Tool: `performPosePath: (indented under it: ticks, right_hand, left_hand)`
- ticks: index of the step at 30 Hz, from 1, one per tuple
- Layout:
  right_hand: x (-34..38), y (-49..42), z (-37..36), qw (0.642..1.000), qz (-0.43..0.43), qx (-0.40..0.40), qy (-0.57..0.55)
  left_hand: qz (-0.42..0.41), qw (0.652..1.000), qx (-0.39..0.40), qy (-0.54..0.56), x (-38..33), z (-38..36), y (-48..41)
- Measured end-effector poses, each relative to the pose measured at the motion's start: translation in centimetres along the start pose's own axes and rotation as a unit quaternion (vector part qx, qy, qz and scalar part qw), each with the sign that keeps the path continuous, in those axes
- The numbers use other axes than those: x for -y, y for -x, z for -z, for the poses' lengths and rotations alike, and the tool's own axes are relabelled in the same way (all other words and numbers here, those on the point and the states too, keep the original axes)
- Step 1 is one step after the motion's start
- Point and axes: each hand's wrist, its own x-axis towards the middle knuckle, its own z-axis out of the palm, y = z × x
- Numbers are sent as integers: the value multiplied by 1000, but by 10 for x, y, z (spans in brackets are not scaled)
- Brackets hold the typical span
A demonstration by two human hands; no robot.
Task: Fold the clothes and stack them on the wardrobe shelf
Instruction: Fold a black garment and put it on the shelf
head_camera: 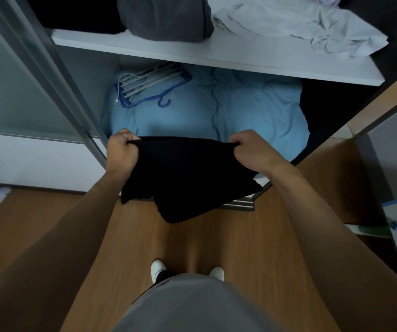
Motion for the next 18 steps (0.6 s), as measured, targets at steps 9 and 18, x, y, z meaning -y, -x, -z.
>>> performPosePath:
  ticks: [9, 18]
  right_hand:
    - [6, 1, -19, 984, 11, 148, 95]
    - [46, 10, -5, 958, 165, 201, 116]
  left_hand:
    - [-5, 1000, 18, -11, 0, 5, 0]
    - [10, 992, 61, -109, -1, -19, 5]
